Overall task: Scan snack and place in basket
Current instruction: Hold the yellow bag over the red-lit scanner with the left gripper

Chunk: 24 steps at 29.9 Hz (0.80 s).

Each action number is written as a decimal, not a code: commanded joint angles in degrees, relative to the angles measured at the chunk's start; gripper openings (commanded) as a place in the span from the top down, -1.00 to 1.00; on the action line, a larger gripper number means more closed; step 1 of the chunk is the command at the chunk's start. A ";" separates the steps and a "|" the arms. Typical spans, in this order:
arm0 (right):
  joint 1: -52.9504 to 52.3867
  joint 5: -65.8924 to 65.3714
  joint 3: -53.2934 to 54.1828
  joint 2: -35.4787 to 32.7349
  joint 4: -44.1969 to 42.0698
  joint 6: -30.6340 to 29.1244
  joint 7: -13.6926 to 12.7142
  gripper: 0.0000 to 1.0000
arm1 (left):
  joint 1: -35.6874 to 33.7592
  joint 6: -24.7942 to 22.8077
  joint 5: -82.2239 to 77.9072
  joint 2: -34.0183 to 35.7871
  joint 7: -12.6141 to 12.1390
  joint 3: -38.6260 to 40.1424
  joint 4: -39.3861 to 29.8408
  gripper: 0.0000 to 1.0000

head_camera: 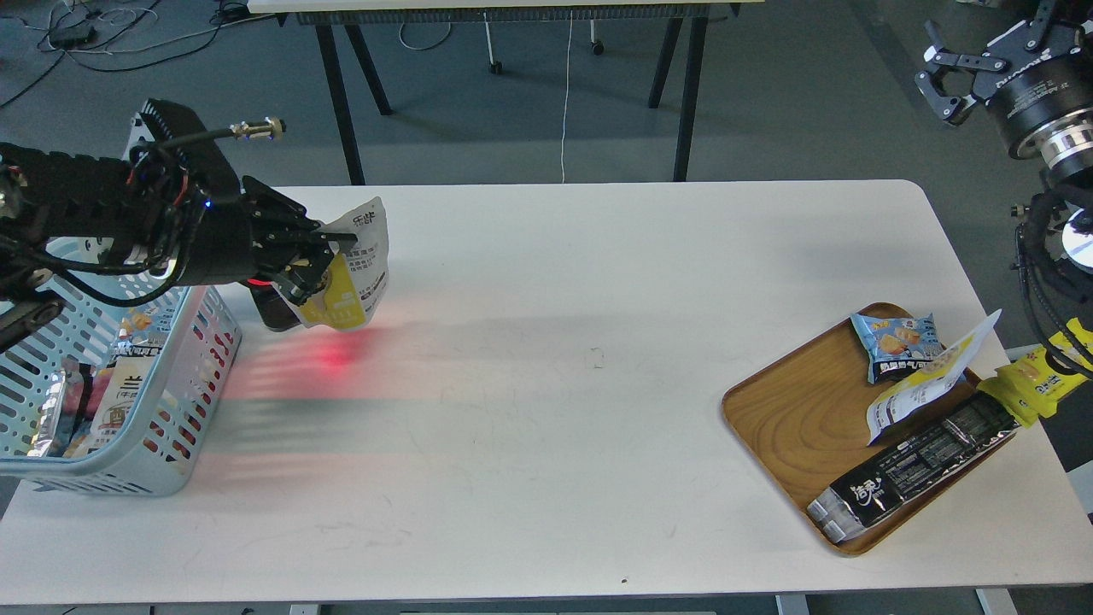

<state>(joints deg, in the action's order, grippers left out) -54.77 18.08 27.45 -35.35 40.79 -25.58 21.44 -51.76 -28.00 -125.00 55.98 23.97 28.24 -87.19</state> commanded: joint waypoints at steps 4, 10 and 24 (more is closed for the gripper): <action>-0.16 -0.33 0.14 0.37 0.26 0.00 0.01 -0.98 | 0.96 0.00 0.00 -0.87 -0.68 -0.91 0.00 1.00; -0.25 -0.33 0.23 0.63 0.26 0.00 0.01 -0.98 | 1.31 0.00 0.00 -0.96 -1.29 -2.58 0.70 1.00; -0.34 -0.33 0.32 0.02 0.17 0.00 0.01 -0.98 | 1.05 0.00 4.57 5.71 -0.24 6.64 -3.25 0.94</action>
<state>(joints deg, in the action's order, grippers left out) -55.12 17.75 27.77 -35.17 40.97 -25.58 21.45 -50.62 -28.00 -124.10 59.12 23.47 31.06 -89.98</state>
